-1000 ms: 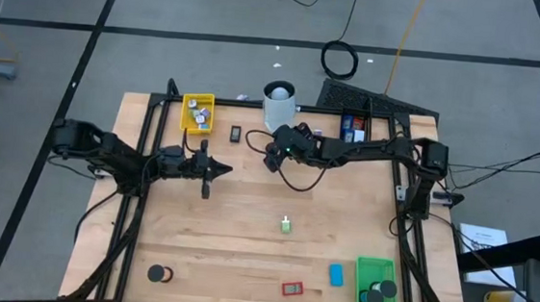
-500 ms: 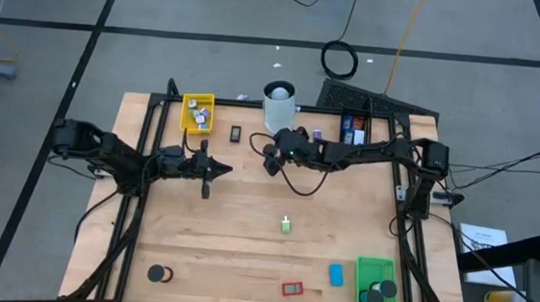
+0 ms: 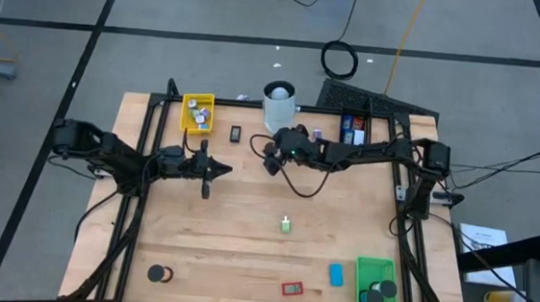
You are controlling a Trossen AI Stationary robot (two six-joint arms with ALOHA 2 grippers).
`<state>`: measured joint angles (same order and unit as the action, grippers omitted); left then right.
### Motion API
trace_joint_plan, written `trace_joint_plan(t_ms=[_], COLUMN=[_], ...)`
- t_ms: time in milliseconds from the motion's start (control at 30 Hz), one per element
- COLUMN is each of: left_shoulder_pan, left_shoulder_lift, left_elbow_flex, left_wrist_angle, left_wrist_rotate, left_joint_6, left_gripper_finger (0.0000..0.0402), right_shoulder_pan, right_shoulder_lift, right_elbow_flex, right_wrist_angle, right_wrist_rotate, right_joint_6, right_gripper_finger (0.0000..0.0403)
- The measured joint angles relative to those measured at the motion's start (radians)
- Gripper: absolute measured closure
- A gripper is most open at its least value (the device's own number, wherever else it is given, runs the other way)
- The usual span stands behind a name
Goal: Pick & Place Office items
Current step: Put the red hourglass into the green bin
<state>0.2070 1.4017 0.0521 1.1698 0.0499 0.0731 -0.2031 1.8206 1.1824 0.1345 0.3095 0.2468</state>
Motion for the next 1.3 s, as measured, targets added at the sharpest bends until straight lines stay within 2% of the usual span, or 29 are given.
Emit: trace_joint_plan(t_ms=[133,300,567,733,1300], left_shoulder_pan=[0.0,0.0,-0.001,-0.002,-0.005], left_shoulder_lift=[0.0,0.0,0.0,0.0,0.0], left_elbow_flex=[0.0,0.0,0.0,0.0,0.0], left_wrist_angle=[0.0,0.0,0.001,0.001,0.001], left_wrist_rotate=[0.0,0.0,0.001,0.0,0.001], left_joint_6=[0.0,0.001,0.0,0.0,0.001], left_gripper_finger=[0.0376,0.0376,0.0376,0.0376,0.0376], right_shoulder_pan=[0.0,0.0,0.001,0.001,-0.014], right_shoulder_lift=[0.0,-0.017,0.031,0.057,0.065], right_elbow_flex=[0.0,0.002,-0.001,0.0,0.002], right_wrist_angle=[0.043,0.0,-0.024,0.037,0.013], right_wrist_rotate=[0.004,0.004,0.0,-0.027,-0.025], right_joint_6=[0.0,-0.023,-0.024,-0.047,-0.049], right_gripper_finger=[0.0057,0.0043,0.0042,0.0043,0.0137])
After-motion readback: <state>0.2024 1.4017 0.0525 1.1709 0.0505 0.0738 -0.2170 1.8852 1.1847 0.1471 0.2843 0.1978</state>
